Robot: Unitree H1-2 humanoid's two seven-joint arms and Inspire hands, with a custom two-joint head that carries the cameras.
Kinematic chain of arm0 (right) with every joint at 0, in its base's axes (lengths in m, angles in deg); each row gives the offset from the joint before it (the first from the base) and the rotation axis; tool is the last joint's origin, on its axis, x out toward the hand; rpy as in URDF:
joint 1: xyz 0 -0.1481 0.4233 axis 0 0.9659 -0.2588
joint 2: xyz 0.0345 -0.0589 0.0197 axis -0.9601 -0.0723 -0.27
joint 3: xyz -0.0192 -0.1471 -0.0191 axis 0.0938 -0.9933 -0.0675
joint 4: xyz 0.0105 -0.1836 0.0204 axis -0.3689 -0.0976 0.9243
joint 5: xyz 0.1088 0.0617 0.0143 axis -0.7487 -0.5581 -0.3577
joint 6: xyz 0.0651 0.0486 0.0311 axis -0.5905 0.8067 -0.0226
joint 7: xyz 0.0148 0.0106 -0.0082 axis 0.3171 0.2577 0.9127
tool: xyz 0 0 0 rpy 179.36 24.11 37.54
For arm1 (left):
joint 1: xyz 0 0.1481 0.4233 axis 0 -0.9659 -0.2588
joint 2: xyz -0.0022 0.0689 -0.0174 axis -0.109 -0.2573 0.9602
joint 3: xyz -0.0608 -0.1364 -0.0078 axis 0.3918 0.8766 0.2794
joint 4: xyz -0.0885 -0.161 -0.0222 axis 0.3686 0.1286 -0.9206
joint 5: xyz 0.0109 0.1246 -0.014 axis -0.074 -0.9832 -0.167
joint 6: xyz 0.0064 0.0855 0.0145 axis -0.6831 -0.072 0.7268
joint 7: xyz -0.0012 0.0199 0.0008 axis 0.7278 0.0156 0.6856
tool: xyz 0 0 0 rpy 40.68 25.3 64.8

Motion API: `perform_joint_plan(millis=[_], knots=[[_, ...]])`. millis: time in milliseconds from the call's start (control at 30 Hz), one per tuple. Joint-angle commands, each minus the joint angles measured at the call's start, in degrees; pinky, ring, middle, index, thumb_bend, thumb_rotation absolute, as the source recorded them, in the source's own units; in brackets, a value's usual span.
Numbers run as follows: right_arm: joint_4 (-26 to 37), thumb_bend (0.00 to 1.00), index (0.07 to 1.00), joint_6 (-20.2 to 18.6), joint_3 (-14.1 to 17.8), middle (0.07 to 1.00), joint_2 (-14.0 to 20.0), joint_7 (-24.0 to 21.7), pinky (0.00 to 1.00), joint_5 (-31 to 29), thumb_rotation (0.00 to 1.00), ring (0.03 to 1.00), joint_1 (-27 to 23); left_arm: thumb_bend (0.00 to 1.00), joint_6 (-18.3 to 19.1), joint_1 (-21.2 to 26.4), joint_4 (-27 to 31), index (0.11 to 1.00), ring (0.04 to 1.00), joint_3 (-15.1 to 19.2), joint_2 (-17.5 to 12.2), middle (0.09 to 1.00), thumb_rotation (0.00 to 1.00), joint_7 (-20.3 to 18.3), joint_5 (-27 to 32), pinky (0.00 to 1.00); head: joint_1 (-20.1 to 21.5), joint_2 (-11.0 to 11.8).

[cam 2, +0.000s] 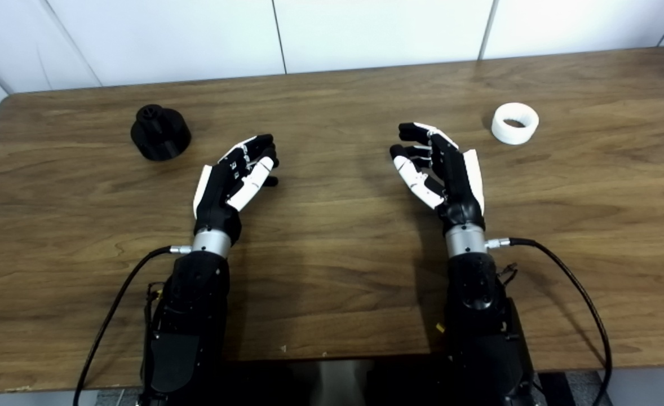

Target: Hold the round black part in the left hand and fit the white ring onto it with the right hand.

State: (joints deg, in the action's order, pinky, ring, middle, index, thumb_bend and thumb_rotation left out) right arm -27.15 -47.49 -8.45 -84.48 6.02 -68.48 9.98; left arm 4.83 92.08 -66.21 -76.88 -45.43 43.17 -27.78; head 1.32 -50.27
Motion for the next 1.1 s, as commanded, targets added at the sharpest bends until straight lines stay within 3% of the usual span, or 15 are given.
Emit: perform_joint_plan(millis=[0, 800, 1067], knots=[[2.2, 0.48, 0.723, 0.7, 0.2, 0.737, -0.5, 0.3, 0.61, 0.0, 0.49, 0.671, -1.8, 0.48, -1.3, 2.0, 1.6, 0.739, 0.732, 0.1, 0.4, 0.784, 0.41, 0.2, 0.2, 0.61, 0.1, 0.0], [2.2, 0.48, 0.722, 0.5, 0.2, 0.741, -0.5, 0.3, 0.63, -0.2, 0.51, 0.679, -1.6, 0.48, -1.5, 1.9, 1.4, 0.729, 0.731, 0.1, 0.3, 0.776, 0.41, 0.1, 0.2, 0.61, -0.1, 0.4], [2.3, 0.47, 0.723, 0.5, 0.2, 0.742, -0.6, 0.3, 0.63, -0.2, 0.51, 0.675, -1.7, 0.48, -3.6, 2.0, 3.0, 0.720, 0.756, -2.1, -2.0, 0.775, 0.40, 0.3, -4.1, 0.66, -0.2, 0.4]])
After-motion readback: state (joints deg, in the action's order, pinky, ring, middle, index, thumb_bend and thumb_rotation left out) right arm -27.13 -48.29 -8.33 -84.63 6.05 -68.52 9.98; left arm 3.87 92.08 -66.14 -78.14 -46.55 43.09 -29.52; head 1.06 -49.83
